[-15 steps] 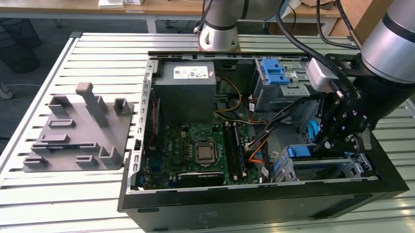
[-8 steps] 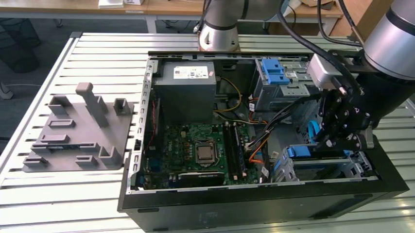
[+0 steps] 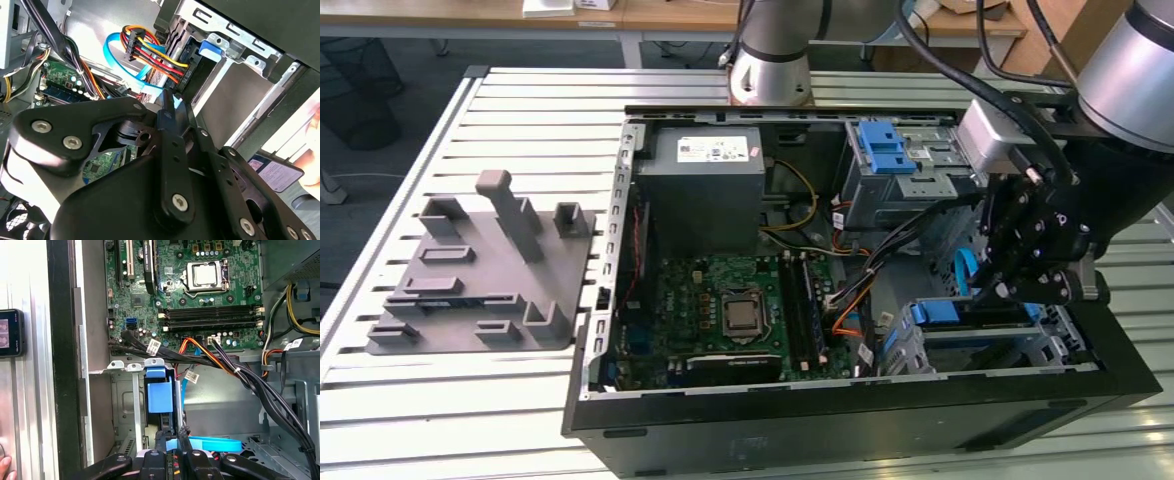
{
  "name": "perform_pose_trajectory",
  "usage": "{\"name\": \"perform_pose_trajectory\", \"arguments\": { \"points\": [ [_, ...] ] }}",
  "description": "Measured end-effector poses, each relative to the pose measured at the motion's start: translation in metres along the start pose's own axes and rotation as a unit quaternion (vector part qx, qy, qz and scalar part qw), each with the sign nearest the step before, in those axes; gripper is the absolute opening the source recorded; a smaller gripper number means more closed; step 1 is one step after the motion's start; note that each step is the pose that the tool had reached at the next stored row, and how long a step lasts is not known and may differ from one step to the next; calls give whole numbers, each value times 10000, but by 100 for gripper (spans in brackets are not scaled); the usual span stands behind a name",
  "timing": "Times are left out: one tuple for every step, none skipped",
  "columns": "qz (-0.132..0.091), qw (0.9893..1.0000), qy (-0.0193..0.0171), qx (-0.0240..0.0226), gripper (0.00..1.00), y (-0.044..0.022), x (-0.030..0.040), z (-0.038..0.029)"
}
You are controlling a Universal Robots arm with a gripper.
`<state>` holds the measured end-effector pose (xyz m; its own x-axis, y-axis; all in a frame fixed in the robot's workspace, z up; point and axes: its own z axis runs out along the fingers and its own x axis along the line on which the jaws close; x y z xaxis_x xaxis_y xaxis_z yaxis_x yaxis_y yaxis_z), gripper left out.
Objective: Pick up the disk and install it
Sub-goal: 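Insert the second disk wire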
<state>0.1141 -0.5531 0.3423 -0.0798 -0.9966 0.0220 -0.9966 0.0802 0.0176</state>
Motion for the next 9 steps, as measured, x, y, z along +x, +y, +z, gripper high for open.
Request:
{"name": "perform_pose_trajectory", "arguments": {
  "points": [
    [0, 10000, 0, 0, 24, 0, 0, 0],
    [0, 10000, 0, 0, 24, 0, 0, -1],
    [0, 10000, 1, 0, 24, 0, 0, -2],
    [0, 10000, 2, 0, 24, 0, 0, -2],
    [0, 10000, 2, 0, 22, 0, 0, 0],
    [0, 10000, 2, 0, 22, 0, 0, 5],
    [0, 10000, 1, 0, 15, 0, 0, 12],
    [0, 10000, 1, 0, 15, 0, 0, 19],
    [0, 10000, 1, 0, 15, -1, 0, 27]
  ]
}}
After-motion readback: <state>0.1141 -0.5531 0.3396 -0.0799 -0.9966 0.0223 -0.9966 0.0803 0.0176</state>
